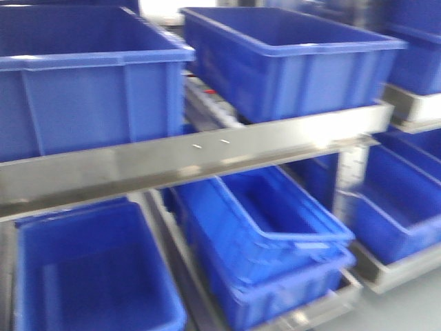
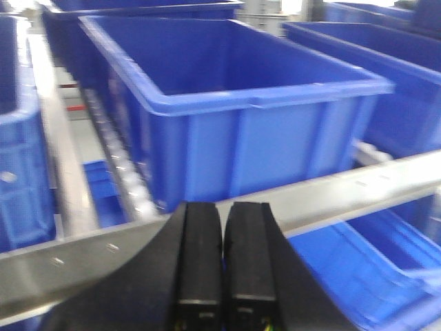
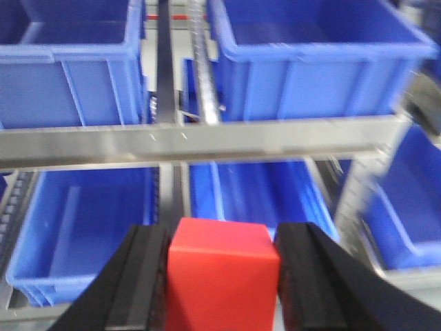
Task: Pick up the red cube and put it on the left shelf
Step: 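Approach the blue bin on the shelf with the held cube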
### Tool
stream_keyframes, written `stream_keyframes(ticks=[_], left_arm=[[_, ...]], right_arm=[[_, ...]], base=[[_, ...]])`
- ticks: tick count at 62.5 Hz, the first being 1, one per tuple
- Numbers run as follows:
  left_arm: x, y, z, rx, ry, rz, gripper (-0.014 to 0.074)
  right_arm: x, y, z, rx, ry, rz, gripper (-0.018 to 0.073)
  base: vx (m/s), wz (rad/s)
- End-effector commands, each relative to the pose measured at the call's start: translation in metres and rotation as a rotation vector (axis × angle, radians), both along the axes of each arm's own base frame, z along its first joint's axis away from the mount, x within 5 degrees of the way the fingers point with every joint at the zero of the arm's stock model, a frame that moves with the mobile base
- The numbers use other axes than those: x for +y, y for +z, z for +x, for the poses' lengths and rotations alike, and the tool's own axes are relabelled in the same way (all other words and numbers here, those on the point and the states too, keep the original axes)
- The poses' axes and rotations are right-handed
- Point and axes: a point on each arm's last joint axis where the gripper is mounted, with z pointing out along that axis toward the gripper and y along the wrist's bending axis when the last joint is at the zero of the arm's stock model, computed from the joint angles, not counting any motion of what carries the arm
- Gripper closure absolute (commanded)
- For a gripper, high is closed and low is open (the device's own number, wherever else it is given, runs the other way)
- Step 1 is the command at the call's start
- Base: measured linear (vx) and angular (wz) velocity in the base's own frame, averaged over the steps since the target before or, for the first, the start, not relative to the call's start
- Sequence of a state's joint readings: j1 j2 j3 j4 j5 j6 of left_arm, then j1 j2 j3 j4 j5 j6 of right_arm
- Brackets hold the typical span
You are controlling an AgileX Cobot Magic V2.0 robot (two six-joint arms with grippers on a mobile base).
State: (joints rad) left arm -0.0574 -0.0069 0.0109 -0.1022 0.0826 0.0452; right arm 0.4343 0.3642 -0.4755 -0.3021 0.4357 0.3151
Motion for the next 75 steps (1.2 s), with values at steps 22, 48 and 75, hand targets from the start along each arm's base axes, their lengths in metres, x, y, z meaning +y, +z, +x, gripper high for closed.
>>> stream_keyframes(ticks=[22,48,75], left_arm=[[0.0007,0.0008,-0.0002,-0.078,0.006,-0.014,0.0495],[0.0007,0.0008,-0.0002,-0.078,0.006,-0.014,0.0495],[0.0007,0.0008,-0.0002,-0.078,0.006,-0.014,0.0495]], right_arm=[[0.0013,0.0157,0.0006,-0.108,0.016,0.003,0.0485],[0.0013,0.0157,0.0006,-0.108,0.016,0.003,0.0485],[0.0013,0.0157,0.0006,-0.108,0.016,0.003,0.0485]], base=[[0.36,0.51],[0.23,0.38],[0.10,0.14]])
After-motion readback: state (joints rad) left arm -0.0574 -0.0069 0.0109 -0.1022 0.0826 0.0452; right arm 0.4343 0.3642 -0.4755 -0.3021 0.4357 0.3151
